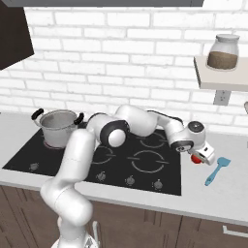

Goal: Put the squash and tomato in the pot. Retrieve the spatula and lightly stir the vegetables in the pot.

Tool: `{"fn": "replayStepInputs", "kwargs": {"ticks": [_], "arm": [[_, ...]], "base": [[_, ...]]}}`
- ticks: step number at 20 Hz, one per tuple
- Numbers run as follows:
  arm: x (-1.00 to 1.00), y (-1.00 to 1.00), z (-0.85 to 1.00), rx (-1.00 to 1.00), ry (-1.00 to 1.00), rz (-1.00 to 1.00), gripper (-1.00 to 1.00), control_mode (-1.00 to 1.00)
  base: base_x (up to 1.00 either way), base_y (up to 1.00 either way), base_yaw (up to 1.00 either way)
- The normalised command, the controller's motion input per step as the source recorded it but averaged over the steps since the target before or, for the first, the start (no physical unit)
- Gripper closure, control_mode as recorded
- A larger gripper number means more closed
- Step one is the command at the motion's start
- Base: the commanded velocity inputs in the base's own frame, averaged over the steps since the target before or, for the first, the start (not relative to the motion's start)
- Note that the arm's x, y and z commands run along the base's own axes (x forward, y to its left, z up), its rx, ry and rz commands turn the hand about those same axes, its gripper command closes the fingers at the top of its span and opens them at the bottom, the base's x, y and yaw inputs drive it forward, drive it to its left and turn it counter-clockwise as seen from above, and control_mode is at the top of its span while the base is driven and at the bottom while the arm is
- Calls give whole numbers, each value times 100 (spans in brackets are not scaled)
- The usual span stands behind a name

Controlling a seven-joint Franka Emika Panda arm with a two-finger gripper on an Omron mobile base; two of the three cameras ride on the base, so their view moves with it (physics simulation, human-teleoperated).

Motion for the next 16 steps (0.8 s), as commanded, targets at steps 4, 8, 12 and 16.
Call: {"fn": "replayStepInputs", "kwargs": {"ticks": [4,8,12,16], "arm": [[0,1,-30,0,5,0,100,-100],[-21,23,-20,0,4,0,100,-100],[-71,52,56,0,0,0,100,-100],[-75,79,82,0,0,0,100,-100]], "base": [[0,0,0],[0,0,0],[0,0,0],[0,0,0]]}}
